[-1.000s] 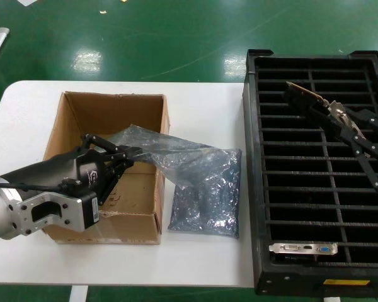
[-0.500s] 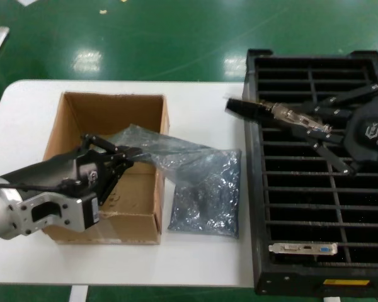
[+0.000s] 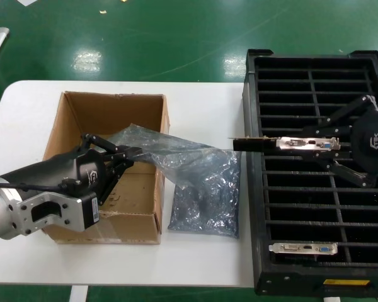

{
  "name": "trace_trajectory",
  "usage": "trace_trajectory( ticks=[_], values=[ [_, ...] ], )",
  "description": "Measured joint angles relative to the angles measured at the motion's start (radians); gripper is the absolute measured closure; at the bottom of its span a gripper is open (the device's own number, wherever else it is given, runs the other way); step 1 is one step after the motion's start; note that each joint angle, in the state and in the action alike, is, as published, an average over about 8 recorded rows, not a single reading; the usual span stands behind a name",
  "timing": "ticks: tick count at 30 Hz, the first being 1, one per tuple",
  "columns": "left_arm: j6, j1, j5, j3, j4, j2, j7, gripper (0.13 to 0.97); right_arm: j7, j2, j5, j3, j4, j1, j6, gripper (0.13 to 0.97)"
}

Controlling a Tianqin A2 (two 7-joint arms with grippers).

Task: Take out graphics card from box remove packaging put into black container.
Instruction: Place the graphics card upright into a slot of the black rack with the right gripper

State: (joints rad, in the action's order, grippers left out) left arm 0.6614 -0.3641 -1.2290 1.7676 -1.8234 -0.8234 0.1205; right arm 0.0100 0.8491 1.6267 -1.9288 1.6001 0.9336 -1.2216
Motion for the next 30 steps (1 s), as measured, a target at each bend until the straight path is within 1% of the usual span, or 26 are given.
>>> trace_trajectory(
  ticks=[15, 20, 30],
  values=[
    [0.000, 0.000, 0.000, 0.000, 0.000, 0.000, 0.000, 0.959, 0.000, -0.005, -0.011, -0.009, -0.008, 0.014, -0.009, 0.908],
    [0.000, 0.000, 0.000, 0.000, 0.000, 0.000, 0.000, 0.959, -0.053, -0.043, -0.049, -0.061, -0.033, 0.083, -0.056, 0.908],
    [0.000, 0.000, 0.000, 0.000, 0.000, 0.000, 0.000, 0.959, -0.214, -0.125, -0.129, -0.190, -0.129, 0.264, -0.229, 0.908]
  ],
)
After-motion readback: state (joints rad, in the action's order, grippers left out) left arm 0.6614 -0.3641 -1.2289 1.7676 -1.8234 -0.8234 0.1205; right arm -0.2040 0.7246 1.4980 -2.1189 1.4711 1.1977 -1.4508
